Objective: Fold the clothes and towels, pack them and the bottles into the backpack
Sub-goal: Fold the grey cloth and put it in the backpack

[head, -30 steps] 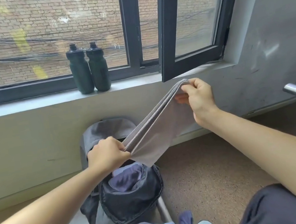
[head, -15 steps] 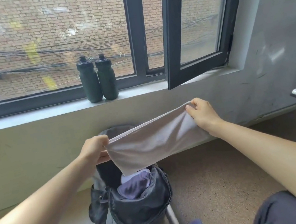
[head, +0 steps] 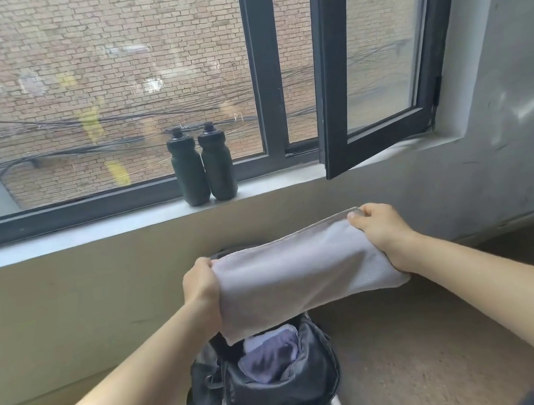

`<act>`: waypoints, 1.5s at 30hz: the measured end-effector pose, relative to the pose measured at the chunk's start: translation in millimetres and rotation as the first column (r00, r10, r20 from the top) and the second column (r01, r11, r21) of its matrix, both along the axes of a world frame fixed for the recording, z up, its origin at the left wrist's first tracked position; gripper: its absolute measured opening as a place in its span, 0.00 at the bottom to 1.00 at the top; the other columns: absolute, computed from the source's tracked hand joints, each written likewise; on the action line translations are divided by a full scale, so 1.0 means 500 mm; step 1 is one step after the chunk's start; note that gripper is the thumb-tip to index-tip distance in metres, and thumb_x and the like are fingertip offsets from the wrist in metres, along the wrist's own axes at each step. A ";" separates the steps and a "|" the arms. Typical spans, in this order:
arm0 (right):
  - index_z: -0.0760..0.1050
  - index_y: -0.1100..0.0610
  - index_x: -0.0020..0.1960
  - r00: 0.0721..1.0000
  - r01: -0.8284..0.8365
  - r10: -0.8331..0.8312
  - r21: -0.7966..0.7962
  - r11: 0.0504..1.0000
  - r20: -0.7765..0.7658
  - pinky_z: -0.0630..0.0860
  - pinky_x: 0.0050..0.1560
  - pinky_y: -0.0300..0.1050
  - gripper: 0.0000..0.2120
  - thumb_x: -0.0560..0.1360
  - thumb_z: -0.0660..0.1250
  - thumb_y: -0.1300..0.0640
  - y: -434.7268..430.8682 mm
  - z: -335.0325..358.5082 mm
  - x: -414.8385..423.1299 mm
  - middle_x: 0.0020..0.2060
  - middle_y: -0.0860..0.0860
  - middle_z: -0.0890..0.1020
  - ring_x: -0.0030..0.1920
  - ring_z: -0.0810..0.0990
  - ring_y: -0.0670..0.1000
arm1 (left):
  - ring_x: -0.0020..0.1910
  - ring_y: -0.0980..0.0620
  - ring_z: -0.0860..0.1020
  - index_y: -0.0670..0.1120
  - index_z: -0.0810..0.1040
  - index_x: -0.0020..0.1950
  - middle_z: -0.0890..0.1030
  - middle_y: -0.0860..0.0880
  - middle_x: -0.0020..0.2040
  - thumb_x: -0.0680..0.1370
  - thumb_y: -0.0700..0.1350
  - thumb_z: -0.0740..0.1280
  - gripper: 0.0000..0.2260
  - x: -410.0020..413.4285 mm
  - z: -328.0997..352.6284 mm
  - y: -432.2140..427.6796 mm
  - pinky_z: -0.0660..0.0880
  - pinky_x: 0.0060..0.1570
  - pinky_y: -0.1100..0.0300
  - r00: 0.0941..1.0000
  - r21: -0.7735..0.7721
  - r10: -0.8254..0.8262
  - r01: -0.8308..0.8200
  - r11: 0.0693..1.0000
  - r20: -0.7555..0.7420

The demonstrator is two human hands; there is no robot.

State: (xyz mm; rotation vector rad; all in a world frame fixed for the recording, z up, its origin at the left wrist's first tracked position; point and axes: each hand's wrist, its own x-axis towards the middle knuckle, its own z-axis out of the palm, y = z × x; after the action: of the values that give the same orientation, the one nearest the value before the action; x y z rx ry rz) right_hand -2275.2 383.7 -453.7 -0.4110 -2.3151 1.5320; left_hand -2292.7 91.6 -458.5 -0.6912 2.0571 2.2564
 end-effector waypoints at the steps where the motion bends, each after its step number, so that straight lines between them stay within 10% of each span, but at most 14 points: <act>1: 0.68 0.57 0.41 1.000 0.003 -0.003 -0.004 1.000 0.006 0.60 0.37 0.48 0.12 0.82 0.64 0.56 -0.002 -0.001 0.000 0.34 0.52 0.66 0.36 0.63 0.51 | 0.46 0.42 0.79 0.44 0.81 0.50 0.82 0.44 0.49 0.83 0.54 0.61 0.15 0.000 0.003 0.000 0.75 0.47 0.53 1.000 -0.001 -0.009 0.009 1.000 -0.022; 4: 0.66 0.56 0.39 0.999 0.022 -0.022 -0.016 1.000 0.026 0.60 0.36 0.47 0.14 0.82 0.64 0.56 0.002 -0.006 -0.003 0.33 0.51 0.65 0.34 0.62 0.51 | 0.47 0.41 0.84 0.44 0.83 0.49 0.86 0.42 0.49 0.74 0.63 0.74 0.21 0.007 0.008 0.001 0.80 0.47 0.51 0.988 -0.007 -0.144 0.143 0.990 -0.061; 9: 0.65 0.55 0.36 0.996 0.080 -0.081 0.023 0.997 0.028 0.61 0.38 0.48 0.16 0.81 0.64 0.56 0.019 -0.016 -0.007 0.31 0.50 0.66 0.35 0.64 0.52 | 0.42 0.43 0.86 0.37 0.85 0.55 0.86 0.36 0.53 0.69 0.42 0.80 0.17 0.022 0.006 -0.019 0.85 0.40 0.54 0.902 0.060 -0.429 0.431 0.900 -0.041; 15: 0.64 0.54 0.37 0.995 0.081 -0.067 0.225 0.971 -0.069 0.65 0.40 0.50 0.16 0.81 0.64 0.54 0.025 -0.011 0.001 0.32 0.50 0.69 0.36 0.66 0.53 | 0.44 0.47 0.85 0.41 0.85 0.51 0.88 0.43 0.47 0.76 0.49 0.76 0.12 0.016 -0.009 -0.016 0.80 0.51 0.52 0.931 -0.019 -0.337 0.338 0.941 -0.141; 20: 0.63 0.54 0.39 0.999 0.046 -0.030 0.415 0.909 -0.045 0.68 0.42 0.54 0.16 0.83 0.62 0.53 0.023 -0.010 0.003 0.32 0.51 0.71 0.39 0.69 0.57 | 0.40 0.49 0.74 0.43 0.77 0.41 0.80 0.52 0.37 0.84 0.57 0.64 0.20 -0.010 -0.032 -0.028 0.70 0.43 0.52 0.860 -0.521 -0.327 0.085 0.849 -0.392; 25: 0.62 0.54 0.38 0.994 0.004 -0.050 0.432 0.902 0.097 0.67 0.44 0.52 0.16 0.83 0.61 0.53 0.013 -0.023 0.000 0.37 0.53 0.74 0.43 0.71 0.59 | 0.50 0.37 0.78 0.45 0.76 0.42 0.83 0.46 0.43 0.85 0.56 0.58 0.20 -0.011 -0.039 -0.027 0.72 0.48 0.47 0.916 -0.779 -0.332 0.036 0.626 -0.225; 31: 0.71 0.61 0.42 0.997 -0.035 0.010 0.315 0.948 0.078 0.66 0.39 0.48 0.16 0.82 0.63 0.51 -0.020 -0.012 0.013 0.38 0.52 0.75 0.42 0.72 0.55 | 0.50 0.39 0.78 0.43 0.77 0.40 0.83 0.45 0.45 0.83 0.59 0.60 0.22 0.008 -0.019 -0.005 0.74 0.54 0.49 0.966 -0.643 -0.240 0.121 0.757 -0.101; 38: 0.71 0.59 0.42 0.962 -0.272 0.273 -0.045 0.961 0.025 0.67 0.23 0.39 0.13 0.82 0.65 0.53 -0.116 0.024 0.049 0.33 0.54 0.71 0.23 0.68 0.48 | 0.25 0.54 0.74 0.47 0.77 0.40 0.76 0.51 0.32 0.82 0.55 0.66 0.16 0.056 0.003 0.058 0.76 0.28 0.61 0.911 -0.254 -0.405 0.374 0.892 -0.083; 45: 0.74 0.59 0.46 0.871 -0.490 0.490 0.008 0.872 -0.011 0.75 0.42 0.40 0.10 0.81 0.67 0.53 -0.184 0.037 0.084 0.38 0.47 0.79 0.39 0.76 0.43 | 0.30 0.51 0.82 0.38 0.83 0.53 0.82 0.42 0.40 0.82 0.48 0.66 0.13 0.094 0.027 0.094 0.81 0.33 0.57 0.845 -0.218 -0.510 0.474 0.853 -0.158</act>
State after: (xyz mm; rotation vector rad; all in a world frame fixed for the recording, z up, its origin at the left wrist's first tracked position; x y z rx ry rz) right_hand -2232.9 291.8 -435.1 0.2167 -2.5388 1.7313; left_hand -2246.0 138.3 -445.1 0.0989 2.2075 1.9338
